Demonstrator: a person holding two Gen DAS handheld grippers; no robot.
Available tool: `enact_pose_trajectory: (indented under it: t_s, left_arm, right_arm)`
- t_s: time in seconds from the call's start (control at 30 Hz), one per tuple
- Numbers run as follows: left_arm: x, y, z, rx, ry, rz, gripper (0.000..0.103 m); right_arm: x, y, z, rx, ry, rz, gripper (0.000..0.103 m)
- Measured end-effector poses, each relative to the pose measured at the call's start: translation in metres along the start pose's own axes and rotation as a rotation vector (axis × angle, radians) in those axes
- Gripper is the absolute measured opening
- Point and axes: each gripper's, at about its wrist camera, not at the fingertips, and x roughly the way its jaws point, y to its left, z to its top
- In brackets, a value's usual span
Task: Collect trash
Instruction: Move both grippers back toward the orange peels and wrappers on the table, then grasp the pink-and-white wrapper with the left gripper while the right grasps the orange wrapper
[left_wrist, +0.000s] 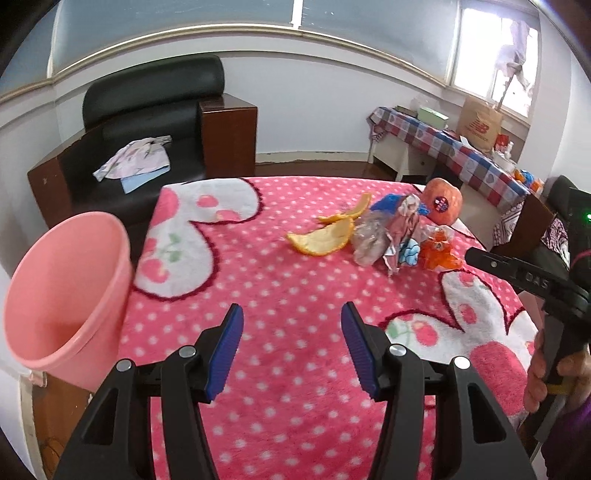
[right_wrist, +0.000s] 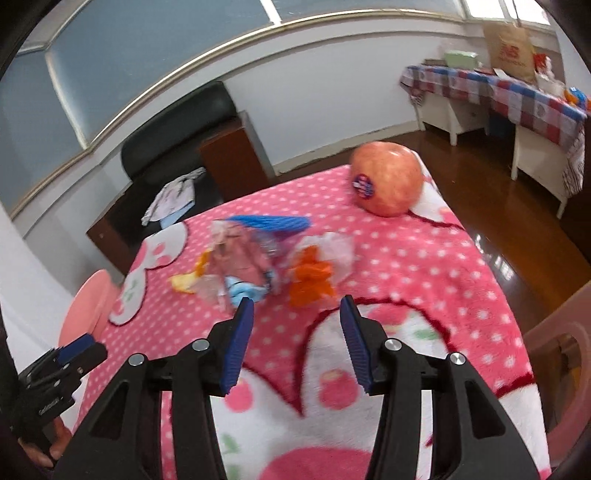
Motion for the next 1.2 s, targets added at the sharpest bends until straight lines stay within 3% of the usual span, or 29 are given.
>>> enact_pose_trajectory:
  t_s: [0.37, 0.53, 0.6, 0.67, 0.93, 1.13, 1.2]
  left_arm:
    - [0.021, -0.037, 0.027, 0.084, -0.011, -0.067, 0.054]
    - [0.035, -0.062, 0.044, 0.136, -0.023, -0.118, 0.054]
    - [0.041, -0.07, 0.052, 0.14, -0.024, -0.138, 0.054]
    - [0.05, -0.078, 0.061, 0.142, -0.027, -0.155, 0.054]
    - [0.083, -0.095, 0.077, 0.142, -0.018, -0.171, 0.054]
    - [0.103, -0.103, 0.078, 0.148, 0.006, -0.18, 0.047]
    - [0.107, -0.106, 0.076, 0.159, 0.007, -0.173, 0.037]
  right_arm:
    - [0.042, -0.01, 0.011, 0.07, 0.045, -0.007, 0.049]
    - [0.044, -0.011, 0.01, 0.058, -0.004, -0.02, 0.049]
    - [0.046, -0.012, 0.01, 0.061, -0.001, -0.004, 0.045]
    - [0.046, -0.011, 0.011, 0.051, -0.005, 0.007, 0.034]
    - [0.045, -0.01, 0.01, 0.048, -0.007, 0.011, 0.031]
    - [0.045, -0.01, 0.01, 0.055, -0.007, 0.015, 0.031]
    - [0.045, -0.011, 0.009, 0.06, -0.007, 0.019, 0.031]
